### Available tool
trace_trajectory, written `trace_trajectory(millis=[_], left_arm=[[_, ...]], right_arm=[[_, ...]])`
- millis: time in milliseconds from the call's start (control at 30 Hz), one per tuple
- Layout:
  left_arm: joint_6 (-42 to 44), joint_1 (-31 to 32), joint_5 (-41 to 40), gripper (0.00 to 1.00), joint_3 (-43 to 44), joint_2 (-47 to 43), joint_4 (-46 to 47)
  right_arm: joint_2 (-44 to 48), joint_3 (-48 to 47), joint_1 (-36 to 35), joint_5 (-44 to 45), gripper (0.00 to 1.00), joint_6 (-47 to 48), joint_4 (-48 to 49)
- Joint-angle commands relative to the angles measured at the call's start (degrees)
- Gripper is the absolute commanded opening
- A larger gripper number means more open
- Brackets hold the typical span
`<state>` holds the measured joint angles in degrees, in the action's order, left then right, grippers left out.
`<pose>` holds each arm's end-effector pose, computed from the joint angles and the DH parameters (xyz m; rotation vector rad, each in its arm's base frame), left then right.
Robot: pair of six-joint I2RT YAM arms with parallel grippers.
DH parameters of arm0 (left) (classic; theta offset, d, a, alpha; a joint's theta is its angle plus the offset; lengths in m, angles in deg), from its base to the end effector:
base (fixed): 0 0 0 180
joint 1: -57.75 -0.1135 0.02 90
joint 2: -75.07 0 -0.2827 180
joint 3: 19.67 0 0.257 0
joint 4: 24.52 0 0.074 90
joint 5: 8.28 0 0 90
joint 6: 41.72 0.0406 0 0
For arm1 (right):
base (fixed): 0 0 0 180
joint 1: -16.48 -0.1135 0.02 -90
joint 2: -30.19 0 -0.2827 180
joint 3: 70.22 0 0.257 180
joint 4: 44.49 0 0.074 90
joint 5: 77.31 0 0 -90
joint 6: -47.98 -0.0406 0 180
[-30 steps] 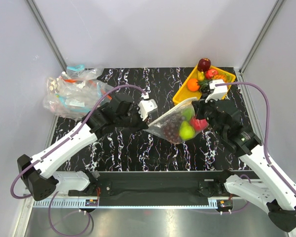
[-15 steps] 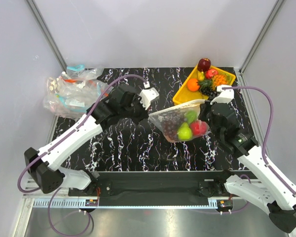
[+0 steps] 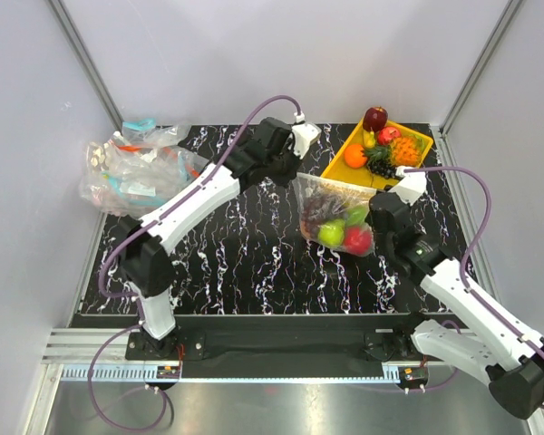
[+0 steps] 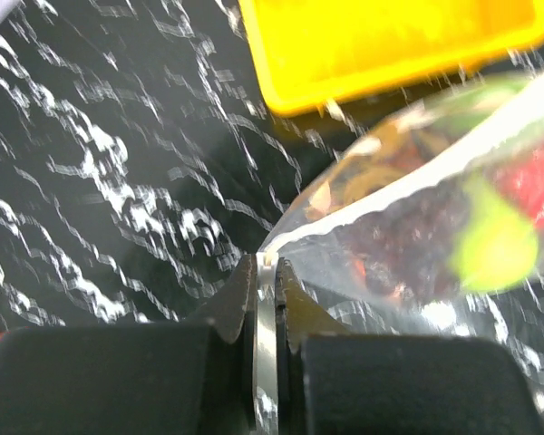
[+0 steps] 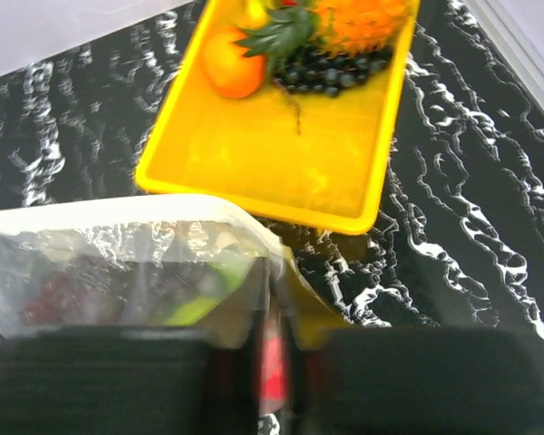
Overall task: Place the food in the zip-top bag and seal the zipper
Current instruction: Place the zipper food storage bag at the center of the board, then reset both arms
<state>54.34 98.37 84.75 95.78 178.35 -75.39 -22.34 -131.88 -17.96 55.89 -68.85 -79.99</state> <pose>0.3216 -0.2787 0.3712 0.9271 2.0758 -0.3817 0.1762 0.0871 0.3326 0.3299 1.8719 -0.0453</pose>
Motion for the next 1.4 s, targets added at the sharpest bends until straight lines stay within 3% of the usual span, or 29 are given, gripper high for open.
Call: trace_trajectory(millis=[0, 33, 67, 100, 200, 267, 433, 600, 700, 867, 933, 1133, 1367], left_arm=[[-1.23, -1.42, -2.76, 0.0, 7.29, 3.06, 5.1], [-1.49, -1.6, -4.5, 0.02, 8.08, 3.58, 6.85], [-1.84, -1.77, -4.61, 0.13, 8.09, 3.85, 7.91], [-2.19, -2.12, -4.78, 0.27, 7.91, 3.59, 8.88], [-3.42, -2.3, -6.53, 0.87, 4.67, 0.26, 13.36], [-3.6, -2.3, -9.35, 0.98, 1.69, -4.2, 15.56], [-5.88, -2.39, -16.02, 0.99, -3.42, -14.85, 14.0], [-14.05, -2.48, -16.47, 0.99, -9.73, -28.56, 7.94], [-14.59, -2.48, -15.24, 0.99, -14.31, -36.82, 2.92], [-13.19, -2.48, -18.23, 0.99, -31.7, -53.31, -0.08], [-12.83, -2.48, -19.1, 0.99, -39.59, -60.78, 1.76], [-13.01, -2.48, -19.03, 0.99, -52.54, -76.01, 7.3], [-12.56, -2.39, -15.51, 0.99, -60.38, -81.93, 9.33]], right_arm=[[-2.3, -0.79, 4.61, 4.63, 0.21, -0.86, 6.17], [-3.18, -1.23, 6.12, 3.13, 0.59, -0.42, 6.96], [-4.23, -1.93, 7.79, 1.29, 0.82, -0.33, 6.97], [-6.42, -2.89, 9.2, -1.95, 0.89, -0.42, 6.36], [-9.59, -8.25, 11.5, -3.65, 0.98, -0.42, 2.41], [-9.52, -11.42, 11.5, -4.87, 1.0, 0.55, 0.47], [-4.61, -13.36, 11.5, -10.4, 1.0, 3.96, -1.03], [4.27, -14.33, 11.5, -20.42, 1.0, 5.3, -3.92], [9.54, -14.68, 11.41, -24.91, 1.0, 6.0, -6.38], [16.13, -14.24, 11.5, -29.22, 1.0, 5.83, -11.48], [17.46, -13.8, 11.5, -29.31, 1.0, 6.17, -13.5], [23.08, -10.03, 11.5, -28.61, 1.0, 7.49, -15.27], [26.25, -5.8, 11.5, -26.5, 1.0, 7.32, -15.09]])
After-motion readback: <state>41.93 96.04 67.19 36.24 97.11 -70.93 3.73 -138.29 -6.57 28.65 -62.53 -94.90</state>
